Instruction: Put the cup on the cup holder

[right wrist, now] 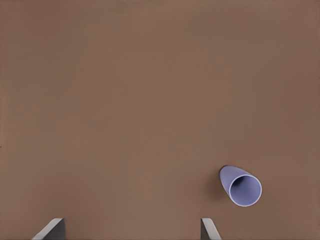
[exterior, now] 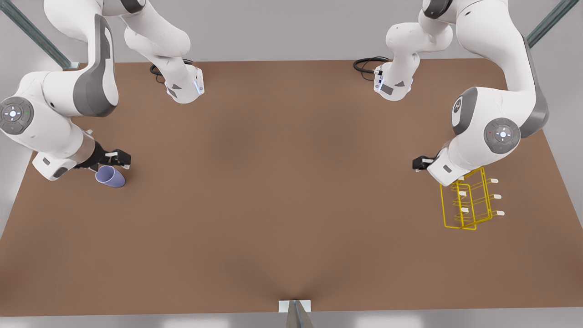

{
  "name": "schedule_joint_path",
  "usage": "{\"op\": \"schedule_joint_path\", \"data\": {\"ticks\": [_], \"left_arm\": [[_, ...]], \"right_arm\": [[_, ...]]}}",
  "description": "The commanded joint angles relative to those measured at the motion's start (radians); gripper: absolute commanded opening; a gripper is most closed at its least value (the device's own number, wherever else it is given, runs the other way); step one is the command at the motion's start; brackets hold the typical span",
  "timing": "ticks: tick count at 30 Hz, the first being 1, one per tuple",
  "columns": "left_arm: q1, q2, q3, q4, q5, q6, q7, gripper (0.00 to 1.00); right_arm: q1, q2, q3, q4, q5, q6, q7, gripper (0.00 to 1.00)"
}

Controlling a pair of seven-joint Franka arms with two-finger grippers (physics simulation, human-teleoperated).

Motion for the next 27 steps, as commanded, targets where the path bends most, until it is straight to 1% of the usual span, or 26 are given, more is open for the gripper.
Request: {"op": "schedule_joint_path", "data": {"ticks": [1,3,4,7,10,11,12,13,17,19,20,21,22,23,24,26,27], "left_arm": [[0.000,-0.001,-0.001,0.001,0.005,0.024,-0.077,1.00],[-0.015,0.008,-0.004,0.004,0.002,0.024,-0.133,1.00],[-0.046,0.034,-0.003,0.025,0.006,0.019,-0.141,1.00],[-0.040,0.028,-0.003,0.028,0.000,0.015,-0.138,1.00],[-0.042,0.031,-0.001,0.028,0.006,0.010,-0.147,1.00],[-0.035,0.059,-0.001,0.028,-0.005,0.019,-0.133,1.00],[-0.046,0.093,-0.003,0.064,-0.006,0.010,-0.141,1.00],[-0.045,0.108,-0.004,0.065,-0.018,0.012,-0.141,1.00],[-0.037,0.108,-0.003,0.064,-0.023,0.010,-0.144,1.00],[-0.043,0.110,-0.003,0.059,-0.023,0.009,-0.161,1.00],[-0.045,0.110,-0.003,0.062,-0.023,0.010,-0.163,1.00],[-0.043,0.110,-0.003,0.059,-0.023,0.009,-0.163,1.00],[-0.045,0.111,-0.003,0.057,-0.023,0.009,-0.164,1.00],[-0.045,0.110,-0.003,0.057,-0.023,0.009,-0.164,1.00],[-0.045,0.110,-0.003,0.057,-0.023,0.009,-0.164,1.00],[-0.048,0.116,-0.003,0.057,-0.023,0.009,-0.199,1.00],[-0.049,0.116,-0.003,0.057,-0.023,0.009,-0.199,1.00]], "right_arm": [[0.008,-0.001,0.001,0.001,-0.002,0.054,-0.026,1.00],[0.008,0.000,0.007,0.001,-0.004,0.051,-0.026,1.00],[0.008,-0.001,0.009,0.001,-0.004,0.051,-0.025,1.00],[-0.006,0.057,0.004,-0.001,-0.011,0.094,-0.028,1.00],[0.000,0.068,0.004,-0.002,-0.011,0.091,-0.028,1.00],[0.002,0.069,0.006,-0.001,-0.010,0.094,-0.028,1.00],[-0.009,0.087,0.004,0.001,-0.001,0.082,-0.028,1.00],[-0.011,0.095,0.000,0.015,0.001,0.079,-0.028,1.00],[-0.032,0.097,-0.005,-0.001,0.002,0.036,-0.040,1.00],[-0.031,0.054,0.006,-0.076,0.002,0.036,-0.040,1.00],[-0.005,0.037,0.009,-0.120,-0.005,0.052,-0.038,1.00],[-0.009,0.035,0.013,-0.123,-0.011,0.063,-0.042,1.00],[-0.015,-0.020,0.026,-0.206,-0.011,0.092,-0.052,1.00],[-0.017,-0.046,0.026,-0.247,-0.011,0.133,-0.055,1.00],[-0.015,-0.104,0.026,-0.350,-0.011,0.197,-0.063,1.00],[-0.015,-0.097,0.026,-0.377,-0.013,0.184,-0.057,1.00],[-0.020,-0.093,0.026,-0.403,-0.053,0.230,-0.063,1.00]]}}
